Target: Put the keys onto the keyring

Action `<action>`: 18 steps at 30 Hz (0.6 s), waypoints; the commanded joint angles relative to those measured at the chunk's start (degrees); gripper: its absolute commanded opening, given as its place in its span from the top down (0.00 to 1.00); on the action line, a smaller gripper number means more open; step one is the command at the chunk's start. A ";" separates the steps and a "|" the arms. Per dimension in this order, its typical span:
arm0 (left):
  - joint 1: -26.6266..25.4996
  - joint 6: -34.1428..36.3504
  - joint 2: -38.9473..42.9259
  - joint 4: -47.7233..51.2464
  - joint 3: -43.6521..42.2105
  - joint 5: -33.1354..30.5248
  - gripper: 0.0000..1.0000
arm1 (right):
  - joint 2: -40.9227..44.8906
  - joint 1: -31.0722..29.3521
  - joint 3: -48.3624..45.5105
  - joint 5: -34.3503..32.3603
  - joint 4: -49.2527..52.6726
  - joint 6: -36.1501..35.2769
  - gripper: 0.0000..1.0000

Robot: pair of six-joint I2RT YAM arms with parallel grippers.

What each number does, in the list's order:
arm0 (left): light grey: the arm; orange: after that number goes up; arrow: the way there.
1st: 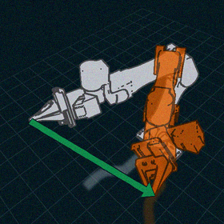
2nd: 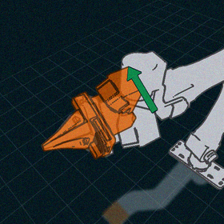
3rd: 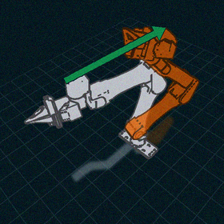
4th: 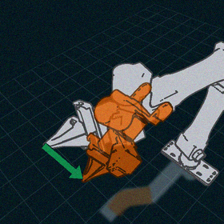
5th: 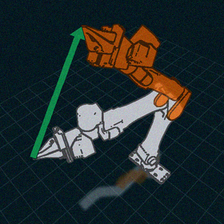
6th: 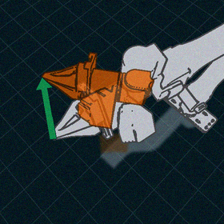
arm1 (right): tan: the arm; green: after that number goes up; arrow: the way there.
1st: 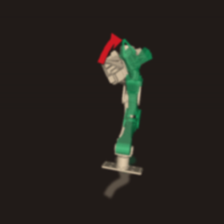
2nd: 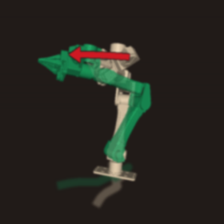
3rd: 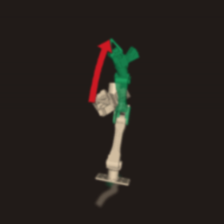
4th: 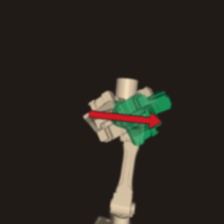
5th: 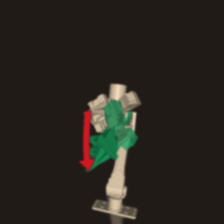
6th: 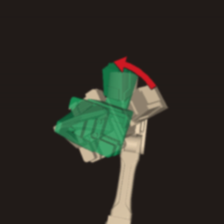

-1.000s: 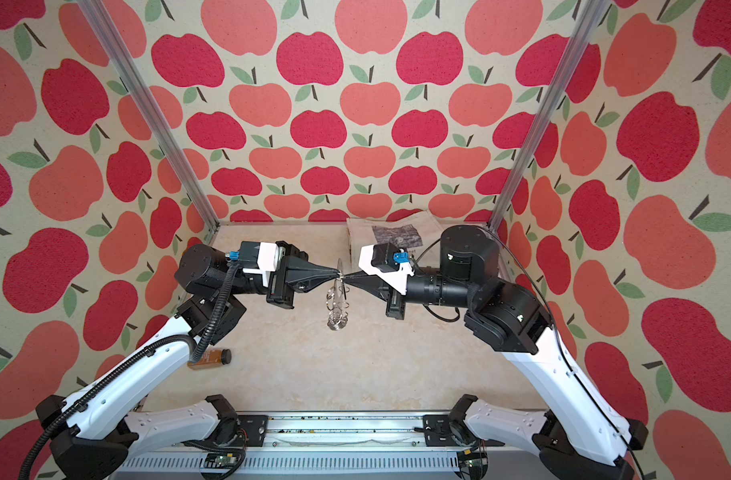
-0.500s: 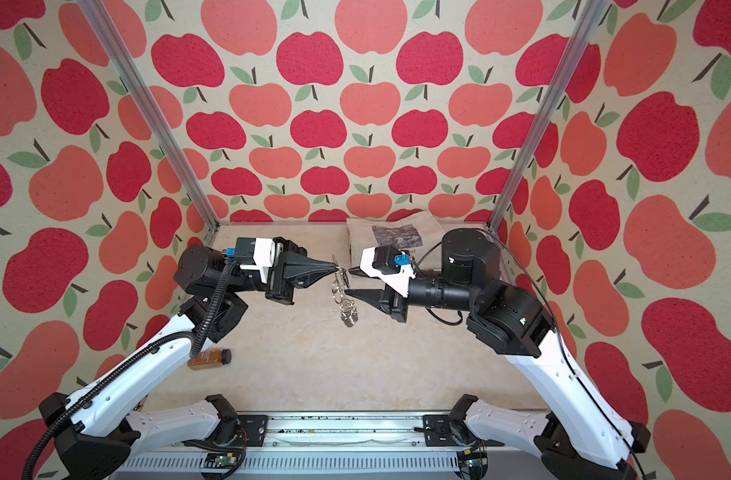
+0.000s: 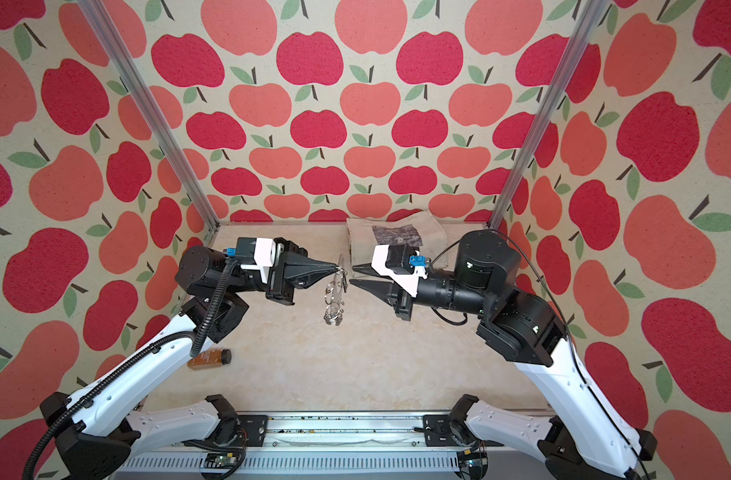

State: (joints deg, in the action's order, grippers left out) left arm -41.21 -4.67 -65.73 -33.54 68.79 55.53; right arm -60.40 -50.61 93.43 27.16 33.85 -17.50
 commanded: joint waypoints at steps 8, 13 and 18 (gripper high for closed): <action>0.25 0.52 0.60 -1.50 -0.17 0.26 1.00 | -1.38 -0.02 0.89 3.81 -1.40 2.90 0.85; 0.24 0.53 0.45 -1.45 -0.24 0.67 1.00 | -1.61 -0.02 1.01 3.59 -1.31 2.82 0.76; 0.25 1.80 1.44 0.15 -0.32 0.07 1.00 | 0.05 0.06 1.55 0.13 1.51 1.06 0.69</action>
State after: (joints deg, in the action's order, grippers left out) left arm -41.12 -4.36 -65.67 -32.80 68.55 55.55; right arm -61.95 -50.57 93.51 28.60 34.22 -16.01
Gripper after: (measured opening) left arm 0.054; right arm 0.312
